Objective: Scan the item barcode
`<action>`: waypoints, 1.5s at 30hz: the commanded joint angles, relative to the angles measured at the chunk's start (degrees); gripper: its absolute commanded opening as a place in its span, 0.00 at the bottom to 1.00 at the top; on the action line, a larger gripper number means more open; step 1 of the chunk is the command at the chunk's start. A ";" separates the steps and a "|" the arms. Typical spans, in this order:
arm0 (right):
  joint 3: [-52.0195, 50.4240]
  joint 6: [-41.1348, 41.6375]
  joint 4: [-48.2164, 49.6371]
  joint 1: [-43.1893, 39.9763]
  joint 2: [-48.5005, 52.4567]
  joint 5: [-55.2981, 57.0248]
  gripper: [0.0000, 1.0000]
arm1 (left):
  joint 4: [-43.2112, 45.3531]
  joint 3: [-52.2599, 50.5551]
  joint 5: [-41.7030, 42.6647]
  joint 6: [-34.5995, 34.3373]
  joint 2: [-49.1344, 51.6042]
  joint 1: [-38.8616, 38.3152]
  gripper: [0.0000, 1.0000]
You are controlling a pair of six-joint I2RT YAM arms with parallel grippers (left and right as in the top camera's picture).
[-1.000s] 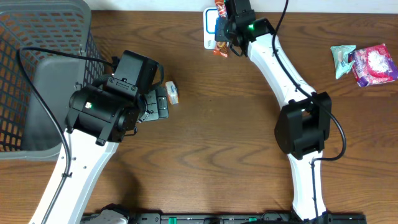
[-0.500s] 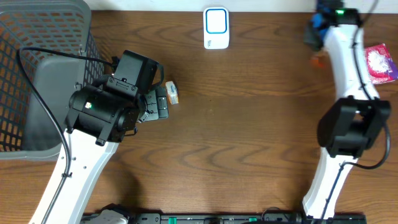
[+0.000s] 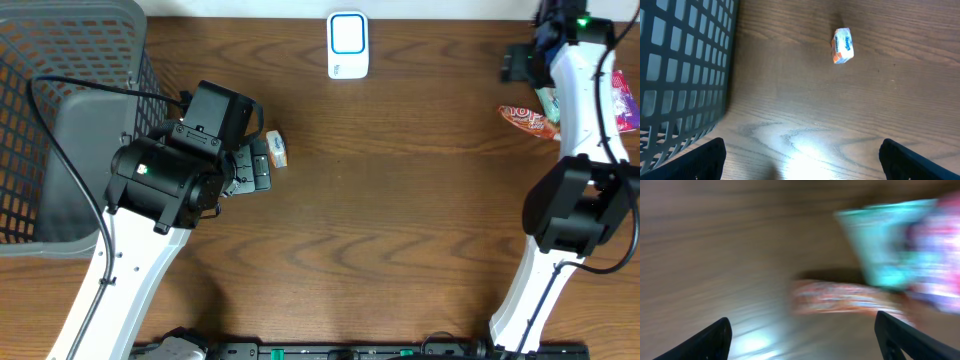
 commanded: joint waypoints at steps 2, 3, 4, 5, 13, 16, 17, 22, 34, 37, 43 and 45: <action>-0.37 0.79 -3.28 6.25 -1.62 -36.92 0.97 | -0.04 0.31 -0.11 -0.13 -0.20 0.17 0.98; -0.37 0.76 -4.17 7.61 -1.60 -40.96 0.98 | -0.07 0.31 -0.11 -0.11 -0.20 0.17 0.98; -0.37 0.79 -4.79 8.79 -1.62 -43.45 0.98 | -0.07 0.31 -0.09 -0.13 -0.20 0.17 0.98; -0.37 0.79 -5.29 10.12 -1.60 -45.20 0.98 | -0.07 0.31 -0.11 -0.13 -0.20 0.17 0.98; -0.37 6.25 -5.18 24.68 -1.60 -44.89 0.99 | -0.07 0.31 -0.11 -0.13 -0.20 0.17 0.98; -0.37 10.84 -2.73 30.01 -1.60 -40.06 0.99 | -0.04 0.31 -0.11 -0.11 -0.20 0.17 0.98; -0.39 12.92 -1.73 31.85 -1.60 -37.48 0.99 | -0.07 0.31 -0.11 -0.13 -0.20 0.17 0.98; -0.39 22.45 2.01 39.43 -1.51 -26.29 0.99 | -0.04 0.31 -0.11 -0.13 -0.20 0.17 0.98; -0.39 24.76 7.63 45.92 6.16 -22.34 0.99 | -0.04 0.31 -0.11 -0.11 -0.20 0.17 0.98; -0.39 24.76 8.81 45.92 8.41 -22.32 0.99 | -0.07 0.31 -0.11 -0.13 -0.20 0.17 0.98; -0.39 24.76 11.10 45.92 11.93 -22.77 0.70 | -0.07 0.31 -0.11 -0.11 -0.20 0.17 0.98; -0.39 24.72 11.02 45.92 12.07 -22.75 0.62 | -0.07 0.31 -0.11 -0.13 -0.20 0.17 0.98</action>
